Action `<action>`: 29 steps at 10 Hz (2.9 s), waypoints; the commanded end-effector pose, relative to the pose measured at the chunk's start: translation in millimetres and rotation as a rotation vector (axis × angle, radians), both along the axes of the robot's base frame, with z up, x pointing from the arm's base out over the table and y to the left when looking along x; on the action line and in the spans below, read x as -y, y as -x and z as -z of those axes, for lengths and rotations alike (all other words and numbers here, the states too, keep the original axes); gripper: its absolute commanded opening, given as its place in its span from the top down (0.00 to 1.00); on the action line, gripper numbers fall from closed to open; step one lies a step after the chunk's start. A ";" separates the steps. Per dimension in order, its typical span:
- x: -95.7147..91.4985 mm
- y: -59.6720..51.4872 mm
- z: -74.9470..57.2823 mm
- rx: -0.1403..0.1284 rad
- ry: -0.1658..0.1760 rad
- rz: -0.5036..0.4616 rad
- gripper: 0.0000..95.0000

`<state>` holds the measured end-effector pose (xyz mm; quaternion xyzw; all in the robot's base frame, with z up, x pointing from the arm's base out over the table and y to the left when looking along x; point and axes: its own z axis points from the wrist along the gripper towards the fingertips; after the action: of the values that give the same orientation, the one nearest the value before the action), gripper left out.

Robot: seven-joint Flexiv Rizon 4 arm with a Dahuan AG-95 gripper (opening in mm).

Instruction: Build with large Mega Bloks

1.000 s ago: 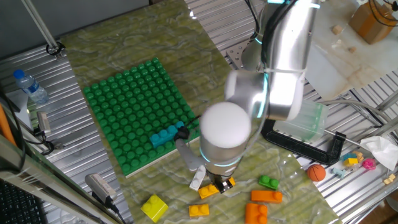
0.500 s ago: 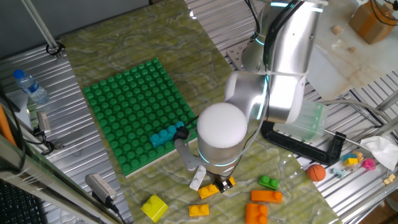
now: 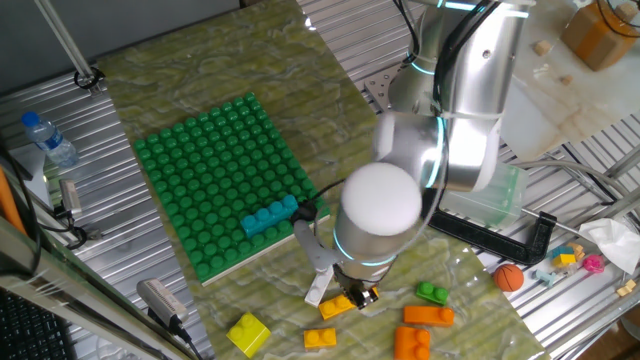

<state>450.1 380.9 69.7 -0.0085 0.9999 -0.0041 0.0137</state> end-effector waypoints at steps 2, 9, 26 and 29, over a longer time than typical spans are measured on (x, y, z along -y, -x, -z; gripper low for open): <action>0.8 0.0 -0.4 -0.018 -0.013 -0.080 0.60; -22.0 20.8 15.7 -0.007 -0.004 -0.059 0.60; -13.5 18.3 52.9 0.005 0.004 -0.044 0.80; -13.5 18.6 51.4 0.006 0.004 -0.051 1.00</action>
<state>431.7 395.0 17.8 -0.0338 0.9993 -0.0056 0.0167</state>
